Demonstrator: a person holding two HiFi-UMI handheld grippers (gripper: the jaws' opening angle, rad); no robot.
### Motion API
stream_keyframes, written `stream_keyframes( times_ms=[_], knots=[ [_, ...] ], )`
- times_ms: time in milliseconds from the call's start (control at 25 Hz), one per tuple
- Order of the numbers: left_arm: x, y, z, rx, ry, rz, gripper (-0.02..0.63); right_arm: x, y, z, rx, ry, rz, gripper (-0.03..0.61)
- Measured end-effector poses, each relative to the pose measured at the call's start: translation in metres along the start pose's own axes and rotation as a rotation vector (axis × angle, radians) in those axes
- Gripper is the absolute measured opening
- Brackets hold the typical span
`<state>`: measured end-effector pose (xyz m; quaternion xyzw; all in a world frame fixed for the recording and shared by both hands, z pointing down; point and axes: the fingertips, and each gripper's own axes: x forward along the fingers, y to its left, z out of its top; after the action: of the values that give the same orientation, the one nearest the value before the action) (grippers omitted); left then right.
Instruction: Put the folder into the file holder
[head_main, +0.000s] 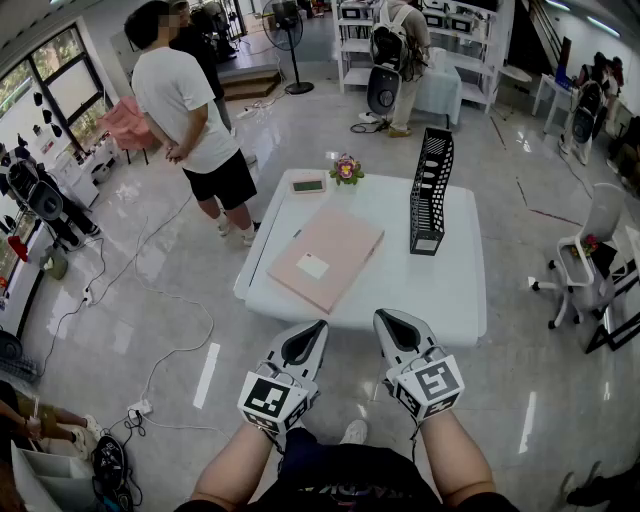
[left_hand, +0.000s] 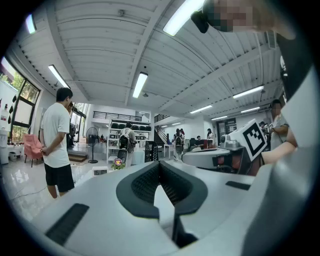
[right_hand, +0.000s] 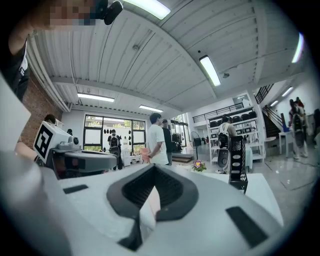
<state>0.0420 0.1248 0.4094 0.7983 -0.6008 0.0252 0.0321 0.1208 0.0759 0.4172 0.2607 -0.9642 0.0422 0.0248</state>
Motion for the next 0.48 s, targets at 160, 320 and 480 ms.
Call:
stream_keyframes(
  times_ms=[160,320,480],
  knots=[
    [0.0008,-0.0027,0.0028,0.004,-0.001,0.0,0.002,-0.0014,-0.0016,0.0014,0.001,0.001,0.002,0.0],
    [0.003,-0.0023,0.003,0.008,-0.001,0.006,0.002,-0.0009,-0.0016,0.0016,0.007,-0.006,0.016,0.0],
    [0.0039,0.0008,0.0071,-0.002,-0.02,0.015,0.002,0.001,-0.0011,0.0055,0.006,-0.022,0.038,0.0]
  ],
)
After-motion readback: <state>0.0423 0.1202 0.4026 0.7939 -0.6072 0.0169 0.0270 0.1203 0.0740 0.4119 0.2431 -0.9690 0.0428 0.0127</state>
